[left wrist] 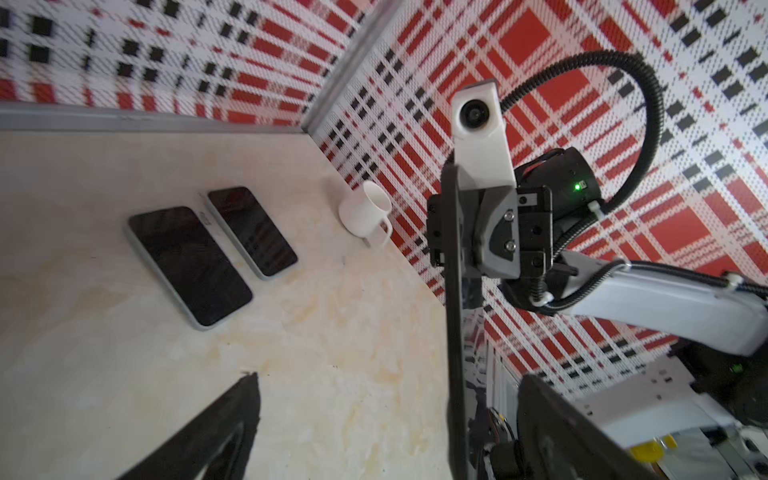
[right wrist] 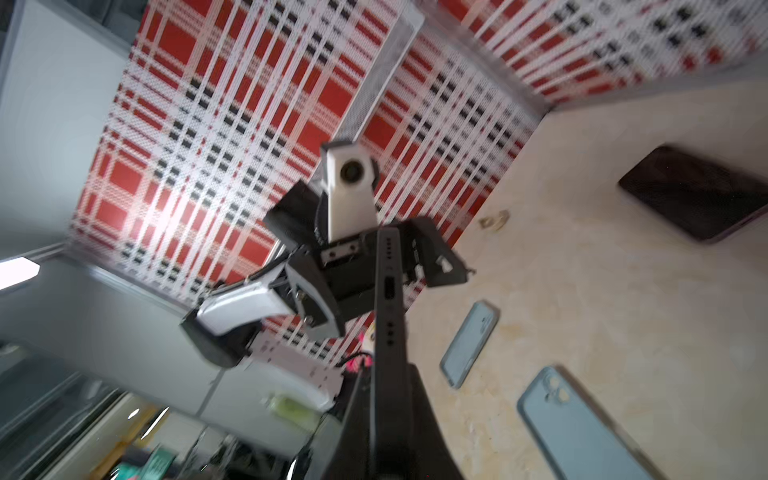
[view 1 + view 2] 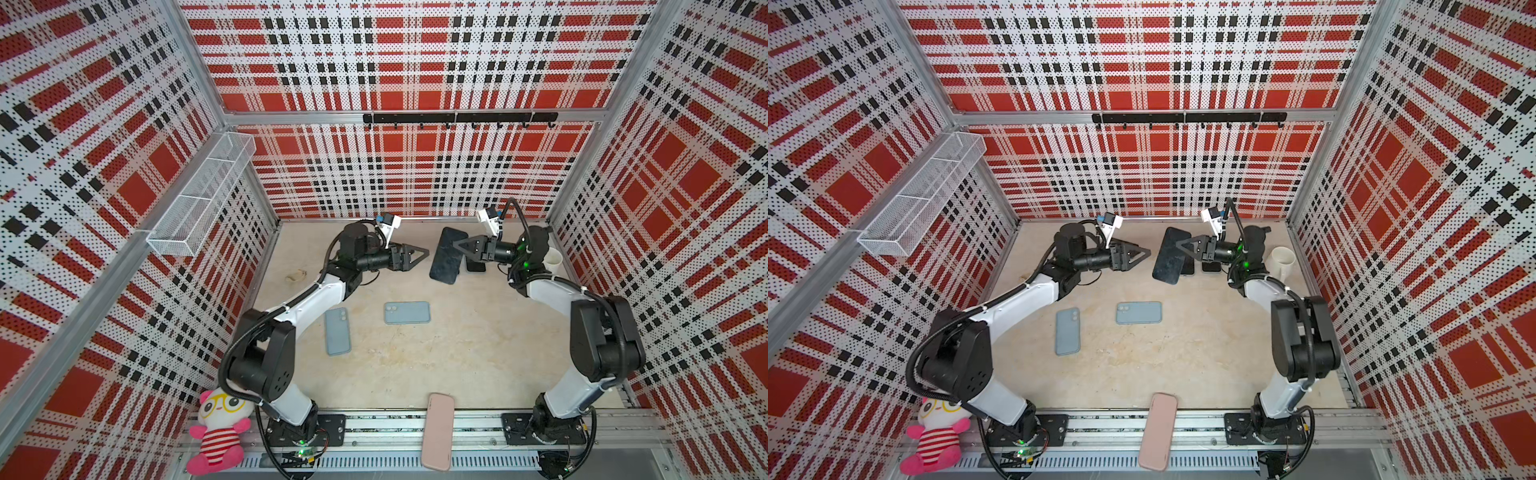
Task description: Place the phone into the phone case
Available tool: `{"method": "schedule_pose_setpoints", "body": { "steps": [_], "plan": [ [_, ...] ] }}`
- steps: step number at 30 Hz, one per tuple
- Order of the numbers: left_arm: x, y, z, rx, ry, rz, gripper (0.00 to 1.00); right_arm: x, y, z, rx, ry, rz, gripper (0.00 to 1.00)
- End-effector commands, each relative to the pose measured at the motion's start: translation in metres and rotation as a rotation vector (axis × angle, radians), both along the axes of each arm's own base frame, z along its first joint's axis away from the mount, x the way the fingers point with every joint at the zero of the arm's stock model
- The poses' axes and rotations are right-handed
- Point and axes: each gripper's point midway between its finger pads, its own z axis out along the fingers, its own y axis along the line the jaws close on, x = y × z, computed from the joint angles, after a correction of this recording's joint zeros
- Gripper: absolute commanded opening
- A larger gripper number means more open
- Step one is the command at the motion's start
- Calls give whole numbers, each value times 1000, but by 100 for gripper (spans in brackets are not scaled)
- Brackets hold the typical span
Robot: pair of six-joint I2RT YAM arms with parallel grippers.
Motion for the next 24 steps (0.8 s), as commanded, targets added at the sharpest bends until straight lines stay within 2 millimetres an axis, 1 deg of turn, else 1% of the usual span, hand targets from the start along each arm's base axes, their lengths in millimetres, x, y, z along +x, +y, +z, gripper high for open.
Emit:
{"method": "schedule_pose_setpoints", "body": {
  "steps": [1, 3, 4, 6, 7, 10, 12, 14, 16, 19, 21, 24],
  "plan": [
    [-10, 16, 2, -32, 8, 99, 98, 12, -10, 24, -67, -102, -214, 0],
    [-18, 21, 1, -82, 34, 153, 99, 13, -10, 27, -32, -95, -277, 0],
    [-22, 22, 1, -106, 46, 179, 100, 12, -8, 26, -26, -93, -303, 0],
    [-29, 26, -2, -158, 74, 240, 98, 7, -6, 23, 37, -72, -353, 0],
    [-33, 28, -1, -201, 88, 262, 96, 4, -8, 20, 84, -54, -380, 0],
    [-47, 32, 10, -340, 85, 269, 86, -8, -7, 14, 206, -20, -408, 0],
    [-51, 32, 15, -390, 80, 270, 79, -15, -4, 11, 258, 1, -413, 0],
    [-54, 26, 15, -406, 86, 251, 77, -20, -2, 8, 280, 17, -415, 0],
    [-54, 22, 8, -400, 97, 248, 77, -25, 0, 7, 293, 30, -402, 0],
    [-53, 19, 3, -431, 110, 236, 76, -30, -1, 5, 310, 49, -400, 0],
    [-55, 15, 6, -476, 116, 208, 74, -33, -3, 4, 311, 53, -407, 0],
    [-54, 2, 2, -482, 132, 183, 71, -37, -3, 7, 321, 56, -400, 0]
  ]
}}
